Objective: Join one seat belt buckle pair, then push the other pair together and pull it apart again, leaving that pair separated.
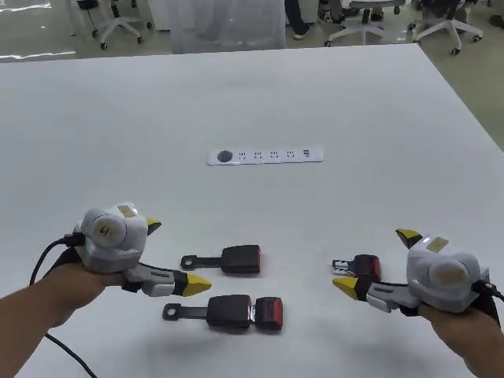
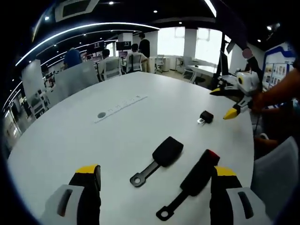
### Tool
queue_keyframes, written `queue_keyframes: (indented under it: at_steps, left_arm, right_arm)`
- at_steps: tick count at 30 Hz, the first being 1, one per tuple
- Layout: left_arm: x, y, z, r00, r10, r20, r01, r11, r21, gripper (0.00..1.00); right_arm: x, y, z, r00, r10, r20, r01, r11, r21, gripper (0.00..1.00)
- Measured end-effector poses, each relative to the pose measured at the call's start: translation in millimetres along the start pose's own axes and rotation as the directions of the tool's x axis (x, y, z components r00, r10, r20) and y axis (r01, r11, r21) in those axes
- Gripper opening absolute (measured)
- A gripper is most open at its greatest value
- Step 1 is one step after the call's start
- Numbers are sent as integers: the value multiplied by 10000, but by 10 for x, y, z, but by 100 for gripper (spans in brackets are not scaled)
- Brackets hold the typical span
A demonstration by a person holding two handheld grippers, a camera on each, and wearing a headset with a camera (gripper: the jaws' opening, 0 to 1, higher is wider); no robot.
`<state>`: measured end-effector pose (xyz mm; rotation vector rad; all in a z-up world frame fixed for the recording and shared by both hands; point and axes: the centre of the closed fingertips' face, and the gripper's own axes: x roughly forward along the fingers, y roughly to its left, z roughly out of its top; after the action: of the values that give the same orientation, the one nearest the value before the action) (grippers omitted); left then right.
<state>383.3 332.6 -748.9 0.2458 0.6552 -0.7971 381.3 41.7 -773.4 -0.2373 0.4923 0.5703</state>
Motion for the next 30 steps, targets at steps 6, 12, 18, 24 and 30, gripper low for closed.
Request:
queue_keyframes:
  at_steps: [6, 12, 18, 24, 30]
  left_arm:
    - [-208, 0, -86, 9944, 498, 933, -431, 9964, -731, 100]
    - [-376, -109, -191, 9915, 530, 1185, -432, 9956, -836, 100]
    - [-605, -190, -352, 9861, 548, 1572, -403, 9948, -938, 100]
    - [-805, -278, -476, 9799, 455, 1944, -230, 9929, -1166, 100]
    - [-947, -261, -596, 9782, 588, 1991, -317, 9901, -1366, 100]
  right_arm:
    - [-177, 232, 19, 9995, -308, 70, 307, 9995, 62, 97]
    - [-314, 437, -33, 9992, -403, 13, 403, 9990, 182, 97]
    - [-437, 615, -118, 9991, -390, -189, 391, 9992, 56, 98]
    - [-573, 706, -77, 9983, -574, -11, 575, 9983, 123, 99]
    - [-667, 795, -61, 9982, -582, 114, 582, 9983, 43, 100]
